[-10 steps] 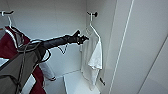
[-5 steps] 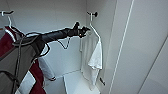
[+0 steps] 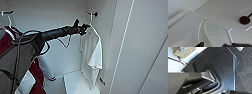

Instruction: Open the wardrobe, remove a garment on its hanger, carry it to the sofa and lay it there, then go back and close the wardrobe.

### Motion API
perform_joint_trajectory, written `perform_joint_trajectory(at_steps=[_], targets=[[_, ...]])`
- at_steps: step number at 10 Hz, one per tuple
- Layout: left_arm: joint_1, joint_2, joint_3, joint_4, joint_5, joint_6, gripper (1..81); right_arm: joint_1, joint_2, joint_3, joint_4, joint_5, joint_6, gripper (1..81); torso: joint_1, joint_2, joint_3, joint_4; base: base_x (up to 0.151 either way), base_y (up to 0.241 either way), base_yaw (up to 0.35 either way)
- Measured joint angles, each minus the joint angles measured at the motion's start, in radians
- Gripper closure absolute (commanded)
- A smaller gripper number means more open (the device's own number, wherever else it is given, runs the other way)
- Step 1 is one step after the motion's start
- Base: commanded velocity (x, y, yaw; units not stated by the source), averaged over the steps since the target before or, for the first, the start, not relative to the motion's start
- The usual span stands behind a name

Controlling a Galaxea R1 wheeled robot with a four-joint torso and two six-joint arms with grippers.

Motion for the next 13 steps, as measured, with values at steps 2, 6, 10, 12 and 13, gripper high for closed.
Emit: perform_joint_trajectory(at_steps=[2, 6, 10, 12, 13], targets=[[-0.010, 0.009, 0.003, 0.000, -0.050, 0.000, 1.0, -0.002, 0.000, 0.000, 0.000, 0.000, 0.000, 1.0, 0.000, 0.000, 0.000, 0.000, 0.000, 0.000, 0.000], [-0.011, 0.037, 0.003, 0.023, -0.114, 0.000, 1.0, -0.003, 0.000, 0.000, 0.000, -0.004, 0.000, 1.0, 0.000, 0.000, 0.000, 0.000, 0.000, 0.000, 0.000], [0.012, 0.135, -0.077, 0.079, -0.134, 0.000, 1.0, -0.008, 0.011, -0.002, 0.001, -0.006, 0.001, 1.0, 0.000, 0.000, 0.000, 0.000, 0.000, 0.000, 0.000], [0.017, 0.153, -0.099, 0.101, -0.145, 0.000, 1.0, -0.008, 0.020, -0.002, 0.001, -0.004, 0.003, 1.0, 0.000, 0.000, 0.000, 0.000, 0.000, 0.000, 0.000], [0.020, 0.152, -0.113, 0.112, -0.164, 0.000, 1.0, -0.008, 0.018, -0.002, 0.001, -0.005, 0.003, 1.0, 0.000, 0.000, 0.000, 0.000, 0.000, 0.000, 0.000]])
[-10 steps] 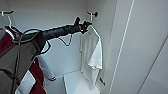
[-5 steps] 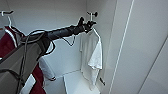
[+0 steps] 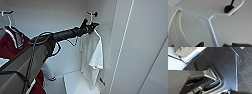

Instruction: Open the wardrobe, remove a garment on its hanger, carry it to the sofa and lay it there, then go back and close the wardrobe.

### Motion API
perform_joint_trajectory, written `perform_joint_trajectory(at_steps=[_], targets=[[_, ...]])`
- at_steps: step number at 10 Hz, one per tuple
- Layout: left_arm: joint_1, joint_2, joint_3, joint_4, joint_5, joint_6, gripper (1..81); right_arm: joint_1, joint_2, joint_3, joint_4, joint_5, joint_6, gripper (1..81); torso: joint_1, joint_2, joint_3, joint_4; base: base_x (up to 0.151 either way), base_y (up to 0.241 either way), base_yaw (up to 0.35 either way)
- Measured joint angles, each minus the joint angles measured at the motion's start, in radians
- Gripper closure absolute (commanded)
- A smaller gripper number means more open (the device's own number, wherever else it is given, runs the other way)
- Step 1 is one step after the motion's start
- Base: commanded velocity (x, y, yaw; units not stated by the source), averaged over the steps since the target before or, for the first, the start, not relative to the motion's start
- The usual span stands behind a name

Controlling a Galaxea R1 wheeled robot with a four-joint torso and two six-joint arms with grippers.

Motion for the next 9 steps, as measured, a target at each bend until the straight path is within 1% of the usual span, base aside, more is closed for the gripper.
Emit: perform_joint_trajectory(at_steps=[2, 3, 4, 5, 9], targets=[[-0.001, -0.001, -0.009, 0.020, -0.009, 0.000, 1.0, 0.000, 0.002, 0.000, 0.000, -0.001, 0.000, 1.0, 0.000, 0.000, 0.000, 0.000, 0.000, 0.000, 0.000], [-0.001, -0.003, -0.005, 0.023, -0.011, 0.000, 81.1, 0.000, 0.001, 0.000, 0.000, -0.001, 0.000, 1.0, 0.000, 0.000, 0.000, 0.000, 0.000, 0.000, 0.000], [0.002, -0.002, -0.002, 0.011, 0.007, -0.032, 81.1, 0.000, 0.002, 0.000, 0.000, -0.001, 0.000, 1.0, 0.000, 0.000, 0.000, 0.000, 0.000, 0.000, 0.000], [0.004, -0.003, -0.003, 0.013, -0.003, -0.026, 81.1, 0.000, 0.002, 0.000, 0.000, -0.001, 0.000, 1.0, 0.000, 0.000, 0.000, 0.000, 0.000, 0.000, 0.000], [0.004, -0.030, 0.034, 0.014, -0.005, -0.022, 81.1, 0.000, 0.004, 0.000, 0.000, 0.000, 0.000, 1.0, 0.000, 0.000, 0.000, 0.000, 0.000, 0.000, 0.000]])
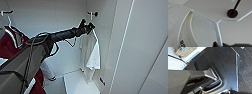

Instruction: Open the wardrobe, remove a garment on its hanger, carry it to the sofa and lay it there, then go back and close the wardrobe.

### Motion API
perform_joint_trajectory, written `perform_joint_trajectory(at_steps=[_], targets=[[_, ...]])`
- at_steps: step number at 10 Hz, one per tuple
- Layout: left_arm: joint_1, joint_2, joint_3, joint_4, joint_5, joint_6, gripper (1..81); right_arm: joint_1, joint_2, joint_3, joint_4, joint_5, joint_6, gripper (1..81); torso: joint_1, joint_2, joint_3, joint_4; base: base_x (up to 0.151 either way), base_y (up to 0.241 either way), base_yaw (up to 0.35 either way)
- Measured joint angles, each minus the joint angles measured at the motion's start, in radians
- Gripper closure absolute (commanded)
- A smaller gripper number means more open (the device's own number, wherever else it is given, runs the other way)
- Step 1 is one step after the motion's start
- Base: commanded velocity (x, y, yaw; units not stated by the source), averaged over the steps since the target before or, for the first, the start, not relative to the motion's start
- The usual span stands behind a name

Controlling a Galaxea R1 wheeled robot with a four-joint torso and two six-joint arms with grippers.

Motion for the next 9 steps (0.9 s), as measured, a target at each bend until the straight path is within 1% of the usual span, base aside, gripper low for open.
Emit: perform_joint_trajectory(at_steps=[2, 4, 5, 6, 9], targets=[[-0.028, -0.034, 0.043, 0.000, 0.011, -0.001, 81.1, 0.000, 0.000, 0.000, 0.000, 0.002, 0.000, 1.0, 0.000, 0.000, 0.000, 0.000, 0.000, 0.000, 0.000], [-0.085, -0.096, 0.115, 0.001, 0.003, 0.000, 81.1, 0.000, -0.003, 0.000, 0.001, 0.005, 0.000, 1.0, 0.000, 0.000, 0.000, 0.000, 0.000, 0.000, 0.000], [-0.098, -0.127, 0.144, 0.009, 0.000, 0.002, 81.1, -0.002, -0.006, 0.000, 0.002, 0.005, 0.000, 1.0, 0.000, 0.000, 0.000, 0.009, 0.000, 0.000, 0.000], [-0.096, -0.153, 0.175, 0.016, 0.005, 0.004, 81.1, -0.004, -0.007, 0.000, 0.002, 0.005, -0.001, 1.0, 0.000, 0.000, 0.000, 0.031, 0.000, 0.000, 0.000], [-0.093, -0.248, 0.255, 0.031, 0.031, 0.001, 81.1, 0.007, -0.006, 0.001, 0.002, 0.006, -0.001, 1.0, 0.000, 0.000, 0.000, 0.132, 0.000, 0.000, 0.000]])
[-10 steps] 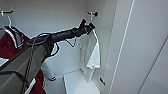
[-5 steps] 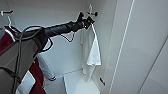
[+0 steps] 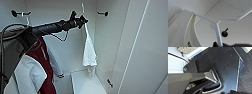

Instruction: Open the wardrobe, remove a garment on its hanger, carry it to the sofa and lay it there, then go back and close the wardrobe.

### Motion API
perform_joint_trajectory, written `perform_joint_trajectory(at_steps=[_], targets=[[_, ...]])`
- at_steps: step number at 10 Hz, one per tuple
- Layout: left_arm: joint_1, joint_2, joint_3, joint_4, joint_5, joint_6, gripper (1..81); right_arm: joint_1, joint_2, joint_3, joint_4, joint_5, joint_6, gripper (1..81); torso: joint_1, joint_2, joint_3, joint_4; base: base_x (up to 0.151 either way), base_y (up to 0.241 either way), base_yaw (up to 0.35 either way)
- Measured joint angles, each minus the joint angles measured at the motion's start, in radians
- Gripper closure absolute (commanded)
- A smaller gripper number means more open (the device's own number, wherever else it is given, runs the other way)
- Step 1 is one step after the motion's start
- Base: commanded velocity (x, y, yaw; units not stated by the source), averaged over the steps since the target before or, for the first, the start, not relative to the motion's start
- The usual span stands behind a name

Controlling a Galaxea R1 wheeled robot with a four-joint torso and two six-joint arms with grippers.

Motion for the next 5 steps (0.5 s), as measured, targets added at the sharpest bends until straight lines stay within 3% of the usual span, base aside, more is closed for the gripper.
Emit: perform_joint_trajectory(at_steps=[3, 4, 5], targets=[[0.000, -0.023, 0.021, 0.030, 0.037, 0.004, 81.1, 0.002, 0.000, 0.000, 0.000, 0.000, -0.001, 1.0, 0.000, 0.000, 0.000, 0.104, 0.000, 0.000, 0.000], [-0.001, -0.007, 0.022, 0.041, 0.052, 0.003, 81.1, 0.002, -0.001, 0.000, 0.000, 0.000, -0.001, 1.0, 0.000, 0.000, 0.000, 0.128, 0.000, 0.000, 0.000], [-0.001, 0.006, 0.026, 0.050, 0.077, 0.003, 81.1, 0.006, -0.002, 0.000, 0.000, 0.000, -0.002, 1.0, 0.000, 0.000, 0.000, 0.138, 0.000, 0.000, 0.000]])
